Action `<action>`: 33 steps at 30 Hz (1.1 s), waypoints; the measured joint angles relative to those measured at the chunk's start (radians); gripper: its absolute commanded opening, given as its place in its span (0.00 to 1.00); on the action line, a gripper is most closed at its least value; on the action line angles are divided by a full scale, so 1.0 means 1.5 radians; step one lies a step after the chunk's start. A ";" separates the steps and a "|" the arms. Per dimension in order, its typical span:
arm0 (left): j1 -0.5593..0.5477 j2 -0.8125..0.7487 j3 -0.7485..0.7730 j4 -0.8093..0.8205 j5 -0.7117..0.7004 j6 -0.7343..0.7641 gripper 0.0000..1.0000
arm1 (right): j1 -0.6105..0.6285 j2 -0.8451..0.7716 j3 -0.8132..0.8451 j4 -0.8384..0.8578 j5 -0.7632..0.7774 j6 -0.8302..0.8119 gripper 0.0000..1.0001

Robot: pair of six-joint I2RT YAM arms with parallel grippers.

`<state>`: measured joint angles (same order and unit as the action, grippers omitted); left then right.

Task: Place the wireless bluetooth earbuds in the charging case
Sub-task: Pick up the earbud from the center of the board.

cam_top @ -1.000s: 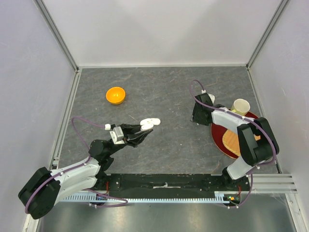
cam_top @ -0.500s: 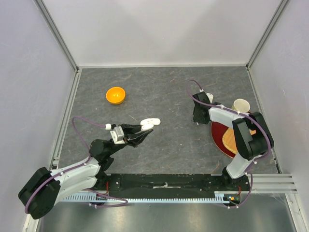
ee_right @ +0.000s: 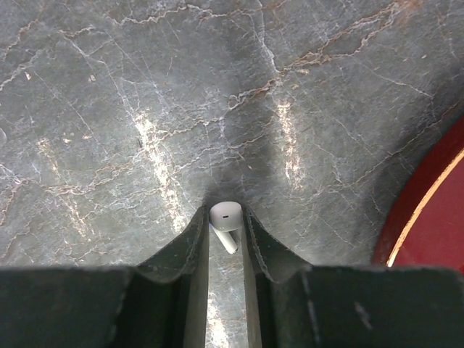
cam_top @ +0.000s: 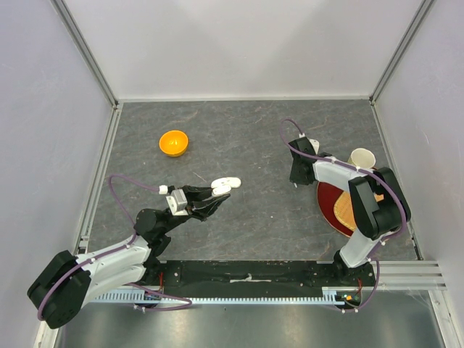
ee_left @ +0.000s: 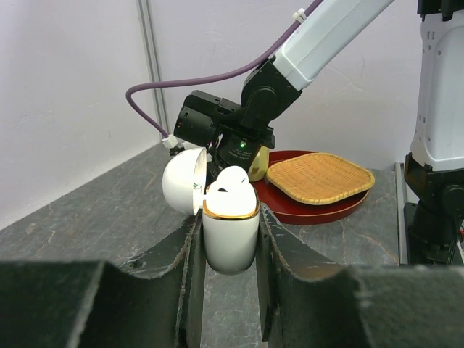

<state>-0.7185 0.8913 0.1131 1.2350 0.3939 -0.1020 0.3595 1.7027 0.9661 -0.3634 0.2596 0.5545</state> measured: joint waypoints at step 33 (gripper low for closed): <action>0.000 0.010 0.000 -0.010 0.000 0.000 0.02 | 0.088 -0.150 -0.134 -0.012 -0.027 0.086 0.41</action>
<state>-0.7185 0.9062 0.1131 1.2201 0.3935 -0.1020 0.4919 1.4776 0.7647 -0.3809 0.2184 0.6838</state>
